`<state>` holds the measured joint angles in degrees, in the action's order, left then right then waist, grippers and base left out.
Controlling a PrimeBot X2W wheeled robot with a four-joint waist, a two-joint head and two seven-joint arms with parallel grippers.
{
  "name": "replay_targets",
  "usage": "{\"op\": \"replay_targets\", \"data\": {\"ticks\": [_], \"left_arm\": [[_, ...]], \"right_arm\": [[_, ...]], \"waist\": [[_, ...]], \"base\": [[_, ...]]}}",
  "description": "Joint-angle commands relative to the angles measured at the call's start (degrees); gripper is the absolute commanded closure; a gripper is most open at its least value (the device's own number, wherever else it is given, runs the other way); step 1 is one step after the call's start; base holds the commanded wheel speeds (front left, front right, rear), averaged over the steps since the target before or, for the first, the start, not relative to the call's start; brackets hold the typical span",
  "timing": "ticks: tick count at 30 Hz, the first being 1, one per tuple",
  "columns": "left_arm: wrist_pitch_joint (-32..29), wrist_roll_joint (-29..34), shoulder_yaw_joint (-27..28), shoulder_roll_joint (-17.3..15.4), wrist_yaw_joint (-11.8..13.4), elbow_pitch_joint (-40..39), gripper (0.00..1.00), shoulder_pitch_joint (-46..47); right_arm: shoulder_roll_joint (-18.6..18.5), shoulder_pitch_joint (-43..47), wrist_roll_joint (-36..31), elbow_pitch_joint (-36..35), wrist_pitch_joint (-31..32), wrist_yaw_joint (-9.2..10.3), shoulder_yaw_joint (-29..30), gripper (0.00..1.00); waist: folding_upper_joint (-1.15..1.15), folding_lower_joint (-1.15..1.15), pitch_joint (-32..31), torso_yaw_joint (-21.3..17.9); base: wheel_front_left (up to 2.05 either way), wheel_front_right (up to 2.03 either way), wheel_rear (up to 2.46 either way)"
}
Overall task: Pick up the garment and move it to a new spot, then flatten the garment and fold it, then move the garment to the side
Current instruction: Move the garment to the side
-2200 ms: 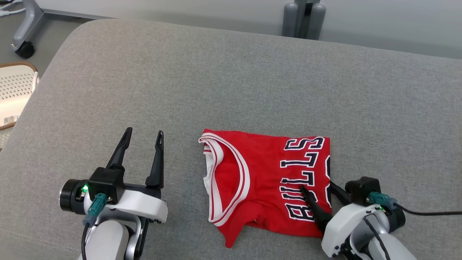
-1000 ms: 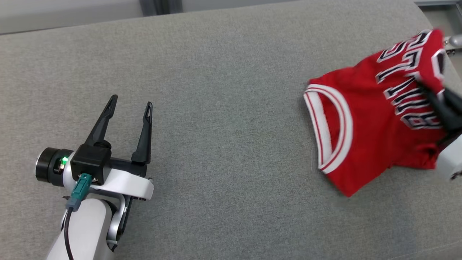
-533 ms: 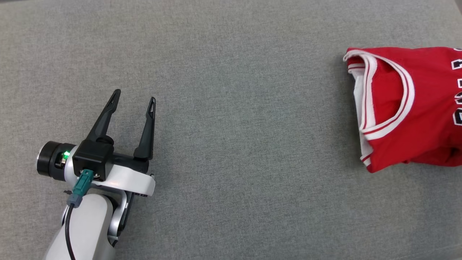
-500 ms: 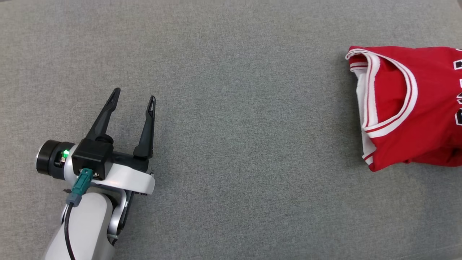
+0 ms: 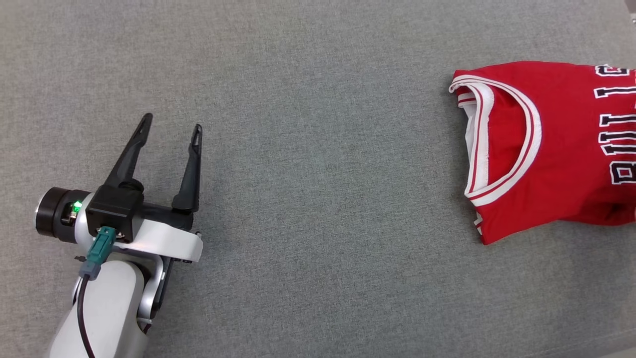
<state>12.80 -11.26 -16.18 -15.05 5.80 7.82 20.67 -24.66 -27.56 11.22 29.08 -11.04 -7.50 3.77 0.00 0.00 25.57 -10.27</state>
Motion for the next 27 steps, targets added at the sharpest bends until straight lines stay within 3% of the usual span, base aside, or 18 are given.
{"op": "replay_targets", "data": {"ticks": [1, 7, 14, 21, 27], "left_arm": [[0.0, -0.5, 0.3, -0.3, 0.4, -0.2, 0.0, 0.2], [0.1, -0.9, 0.7, -0.4, 1.4, -0.3, 0.0, -1.7], [0.0, -2.1, 2.2, -0.9, 2.9, -1.2, 0.0, -3.8], [0.1, -3.7, 3.4, -0.8, 3.7, -2.5, 0.0, -5.8], [0.5, -5.3, 4.4, -0.9, 4.1, -4.4, 0.0, -8.9]], "right_arm": [[1.4, 1.0, -0.8, -0.7, -1.1, 0.0, 1.1, 0.0], [9.3, 5.6, -0.9, -9.4, -2.7, 0.0, 6.3, 0.0], [17.3, 12.8, 1.8, -25.4, -2.5, 0.0, 4.4, 0.0], [20.4, 16.4, 0.9, -33.6, -0.7, 0.0, -1.0, 0.0], [21.4, 18.8, -0.9, -34.7, 0.5, 0.0, -6.5, 0.0]], "waist": [[0.0, 0.0, -0.6, -0.1], [0.0, 0.0, -2.9, 0.4], [0.0, 0.0, -6.3, 1.8], [0.0, 0.0, -9.7, 3.7], [0.0, 0.0, -13.7, 5.6]], "base": [[0.0, 0.0, 0.0], [0.0, 0.0, 0.0], [0.0, 0.0, 0.0], [0.0, 0.0, 0.0], [0.0, 0.0, 0.0]]}}
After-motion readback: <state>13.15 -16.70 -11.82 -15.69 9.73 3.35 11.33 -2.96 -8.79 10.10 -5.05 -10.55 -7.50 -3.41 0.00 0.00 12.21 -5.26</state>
